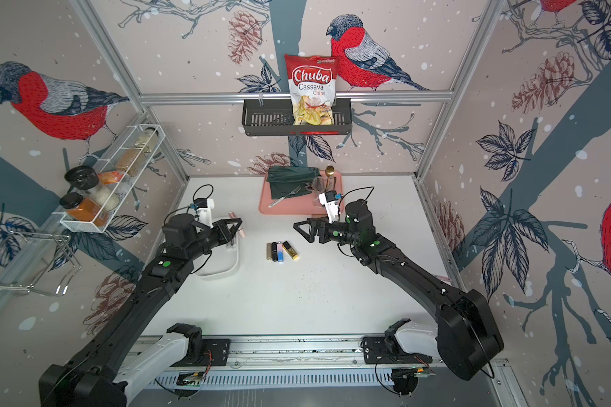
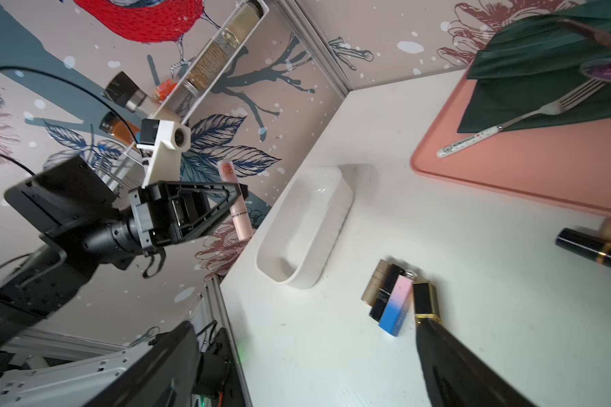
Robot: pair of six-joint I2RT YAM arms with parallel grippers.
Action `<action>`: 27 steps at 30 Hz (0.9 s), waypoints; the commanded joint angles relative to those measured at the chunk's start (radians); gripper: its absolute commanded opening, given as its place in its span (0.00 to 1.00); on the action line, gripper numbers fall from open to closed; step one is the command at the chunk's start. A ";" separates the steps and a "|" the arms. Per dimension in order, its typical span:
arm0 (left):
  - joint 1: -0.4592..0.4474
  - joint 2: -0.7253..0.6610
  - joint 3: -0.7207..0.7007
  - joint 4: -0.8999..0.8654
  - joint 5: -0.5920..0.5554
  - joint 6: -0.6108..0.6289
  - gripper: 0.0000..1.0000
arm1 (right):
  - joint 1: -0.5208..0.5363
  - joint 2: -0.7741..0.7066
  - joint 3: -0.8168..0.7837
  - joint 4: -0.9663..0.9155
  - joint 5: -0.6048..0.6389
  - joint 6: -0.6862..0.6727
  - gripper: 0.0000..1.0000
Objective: Put the lipstick into the storage box
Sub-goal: Pick up the lipstick at the center of the board, then place the lipstick in the storage box.
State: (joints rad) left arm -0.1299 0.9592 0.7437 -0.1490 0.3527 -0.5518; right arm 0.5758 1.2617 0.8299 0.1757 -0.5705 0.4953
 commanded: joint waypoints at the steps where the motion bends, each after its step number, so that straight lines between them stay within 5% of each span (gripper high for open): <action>1: 0.076 0.036 0.049 -0.234 -0.098 0.162 0.14 | 0.000 -0.004 -0.014 -0.099 0.063 -0.080 1.00; 13: 0.145 0.310 0.120 -0.304 -0.261 0.312 0.17 | 0.093 0.048 0.019 -0.147 0.141 -0.127 1.00; 27: 0.184 0.582 0.210 -0.284 -0.286 0.351 0.15 | 0.096 0.046 -0.006 -0.116 0.159 -0.109 1.00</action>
State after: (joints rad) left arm 0.0463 1.5146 0.9348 -0.4343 0.0719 -0.2272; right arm 0.6693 1.3098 0.8295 0.0288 -0.4198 0.3893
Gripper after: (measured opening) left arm 0.217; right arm 0.999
